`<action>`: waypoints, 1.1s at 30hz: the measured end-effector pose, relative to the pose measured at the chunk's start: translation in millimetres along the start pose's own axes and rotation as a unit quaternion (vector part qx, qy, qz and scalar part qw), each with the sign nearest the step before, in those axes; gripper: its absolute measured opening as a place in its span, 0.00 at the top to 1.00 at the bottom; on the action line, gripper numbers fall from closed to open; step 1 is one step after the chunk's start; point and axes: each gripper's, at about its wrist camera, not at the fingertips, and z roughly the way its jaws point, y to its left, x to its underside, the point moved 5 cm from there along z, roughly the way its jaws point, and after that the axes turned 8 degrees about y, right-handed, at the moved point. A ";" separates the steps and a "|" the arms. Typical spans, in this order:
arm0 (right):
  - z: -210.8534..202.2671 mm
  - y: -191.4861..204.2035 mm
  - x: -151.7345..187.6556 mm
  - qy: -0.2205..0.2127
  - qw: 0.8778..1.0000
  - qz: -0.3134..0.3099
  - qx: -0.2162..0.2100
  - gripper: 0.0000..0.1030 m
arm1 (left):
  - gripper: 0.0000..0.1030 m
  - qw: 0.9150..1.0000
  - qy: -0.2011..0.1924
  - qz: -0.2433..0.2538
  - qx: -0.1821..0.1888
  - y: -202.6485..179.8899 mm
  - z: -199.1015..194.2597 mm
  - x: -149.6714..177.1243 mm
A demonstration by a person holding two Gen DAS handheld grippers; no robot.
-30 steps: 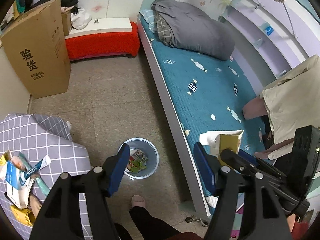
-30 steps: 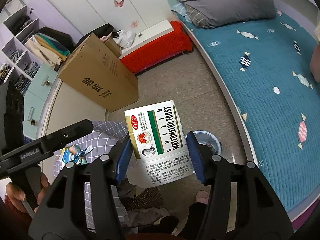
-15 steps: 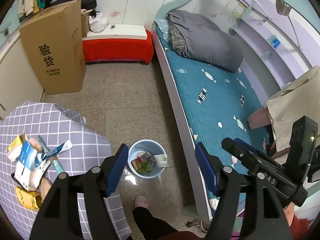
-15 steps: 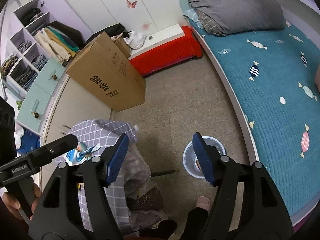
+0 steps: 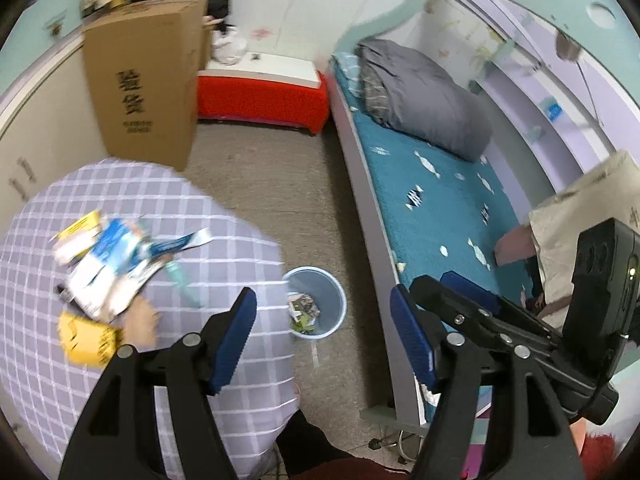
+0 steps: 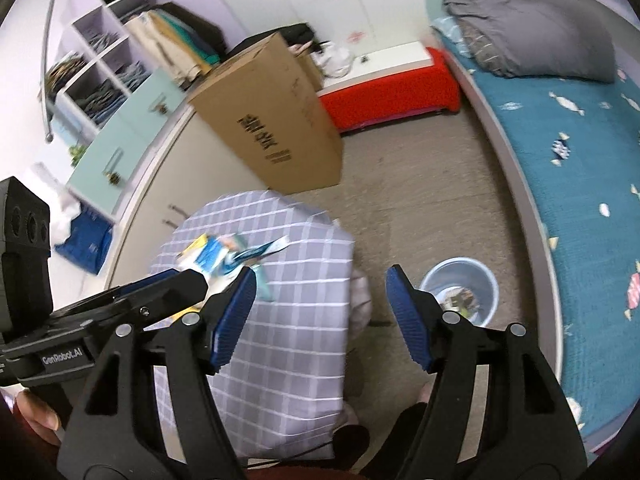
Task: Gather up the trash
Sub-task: 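Grasp the yellow paper cup with the left gripper while the right grasps the brown paper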
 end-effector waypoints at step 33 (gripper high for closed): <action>178.8 114.7 71.1 0.125 0.992 -0.007 0.011 0.35 | 0.27 0.984 0.119 -0.030 -0.131 235.9 69.0 69.2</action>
